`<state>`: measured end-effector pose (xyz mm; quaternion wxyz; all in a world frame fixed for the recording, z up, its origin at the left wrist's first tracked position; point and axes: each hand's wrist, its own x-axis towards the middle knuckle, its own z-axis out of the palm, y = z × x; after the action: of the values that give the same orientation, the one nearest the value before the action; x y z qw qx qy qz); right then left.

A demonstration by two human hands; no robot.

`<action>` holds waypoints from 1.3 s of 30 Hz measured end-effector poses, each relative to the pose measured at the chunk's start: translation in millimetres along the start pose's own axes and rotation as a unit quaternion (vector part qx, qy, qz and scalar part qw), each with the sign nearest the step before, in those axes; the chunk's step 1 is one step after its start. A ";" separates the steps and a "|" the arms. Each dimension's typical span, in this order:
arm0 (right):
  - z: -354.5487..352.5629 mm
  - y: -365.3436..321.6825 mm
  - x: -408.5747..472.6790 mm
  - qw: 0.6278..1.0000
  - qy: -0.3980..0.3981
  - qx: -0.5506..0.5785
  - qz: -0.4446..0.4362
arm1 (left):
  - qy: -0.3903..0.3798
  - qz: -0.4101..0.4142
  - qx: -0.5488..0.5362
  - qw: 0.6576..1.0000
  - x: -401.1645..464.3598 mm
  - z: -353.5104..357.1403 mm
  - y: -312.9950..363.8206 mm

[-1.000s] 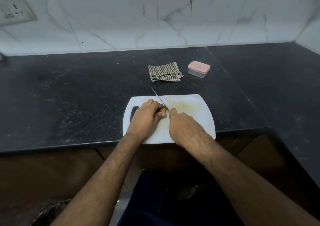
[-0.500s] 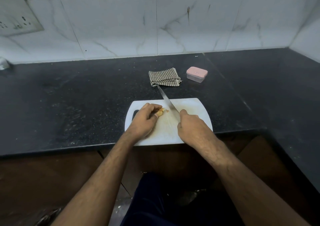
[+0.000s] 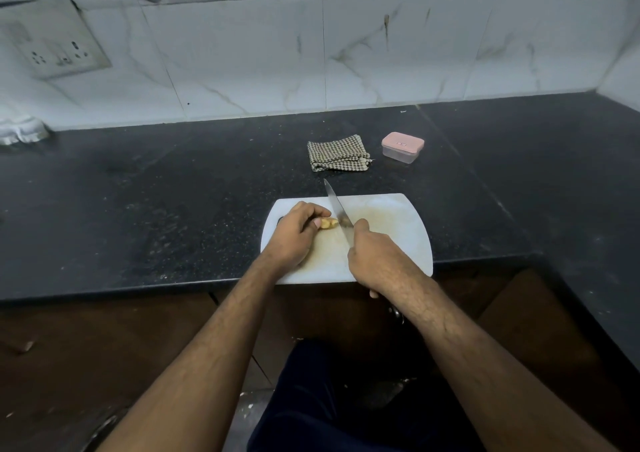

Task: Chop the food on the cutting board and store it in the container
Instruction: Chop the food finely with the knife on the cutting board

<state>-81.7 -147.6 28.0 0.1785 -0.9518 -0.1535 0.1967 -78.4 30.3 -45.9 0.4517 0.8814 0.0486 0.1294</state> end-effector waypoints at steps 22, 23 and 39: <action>1.7 13.2 -3.9 0.995 0.053 -0.076 -0.040 | -0.022 -0.015 0.010 1.000 -4.9 -2.5 3.6; 2.4 13.4 -5.6 0.995 0.052 -0.078 -0.039 | -0.024 -0.014 0.009 1.000 -5.7 -3.1 3.6; 4.7 10.1 -16.5 0.997 0.027 -0.056 -0.035 | 0.037 -0.029 0.014 0.999 -7.3 -4.9 9.0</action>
<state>-95.9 -161.3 25.1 0.1362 -0.9593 -0.1926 0.1555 -87.0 27.5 -37.2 0.4407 0.8805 0.0925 0.1482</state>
